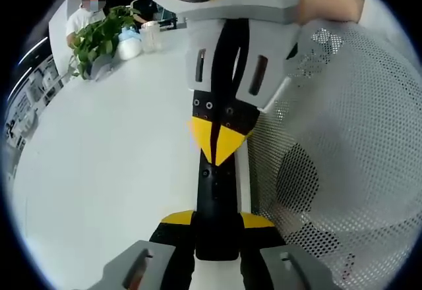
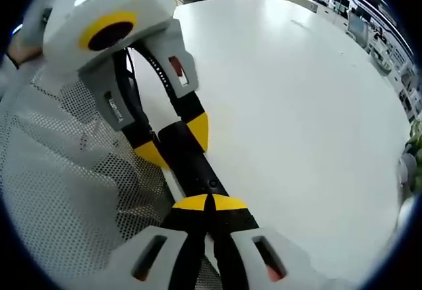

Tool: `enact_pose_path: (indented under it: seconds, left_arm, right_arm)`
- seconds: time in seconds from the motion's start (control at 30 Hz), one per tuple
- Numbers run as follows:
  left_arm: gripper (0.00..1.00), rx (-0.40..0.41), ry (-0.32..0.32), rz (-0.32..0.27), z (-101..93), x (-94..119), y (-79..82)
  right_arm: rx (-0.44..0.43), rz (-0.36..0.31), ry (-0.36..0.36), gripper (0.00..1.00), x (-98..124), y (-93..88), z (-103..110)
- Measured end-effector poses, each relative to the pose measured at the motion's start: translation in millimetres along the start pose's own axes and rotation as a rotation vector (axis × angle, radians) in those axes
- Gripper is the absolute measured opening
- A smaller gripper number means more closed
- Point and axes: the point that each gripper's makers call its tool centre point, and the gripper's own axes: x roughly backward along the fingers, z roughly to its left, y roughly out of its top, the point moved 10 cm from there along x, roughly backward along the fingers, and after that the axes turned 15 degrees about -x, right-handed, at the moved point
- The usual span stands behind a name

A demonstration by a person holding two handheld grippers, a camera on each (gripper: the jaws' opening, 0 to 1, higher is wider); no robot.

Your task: Press the specified remote control buttons in sequence, fully releasing each button before pressing the next.

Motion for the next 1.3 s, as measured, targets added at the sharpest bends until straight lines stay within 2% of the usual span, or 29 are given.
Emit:
enact_pose_path:
  seconds: [0.8, 1.03, 1.13, 1.3]
  left_arm:
    - [0.24, -0.002, 0.0, 0.003, -0.5, 0.0, 0.4]
    - [0.24, -0.003, 0.0, 0.006, -0.4, -0.3, 0.7]
    - [0.24, -0.01, 0.0, 0.01, -0.6, -0.4, 1.2]
    - [0.24, -0.016, 0.001, 0.014, -0.7, -0.6, 1.7]
  right_arm:
    - [-0.032, 0.008, 0.018, 0.0, 2.9, -5.4, -0.3]
    - [0.001, 0.026, 0.007, 0.0, 3.4, -7.5, 2.3]
    - [0.079, 0.043, -0.009, 0.0, 2.3, -6.4, 5.5]
    - [0.104, 0.049, -0.012, 0.0, 1.7, -5.7, 4.8]
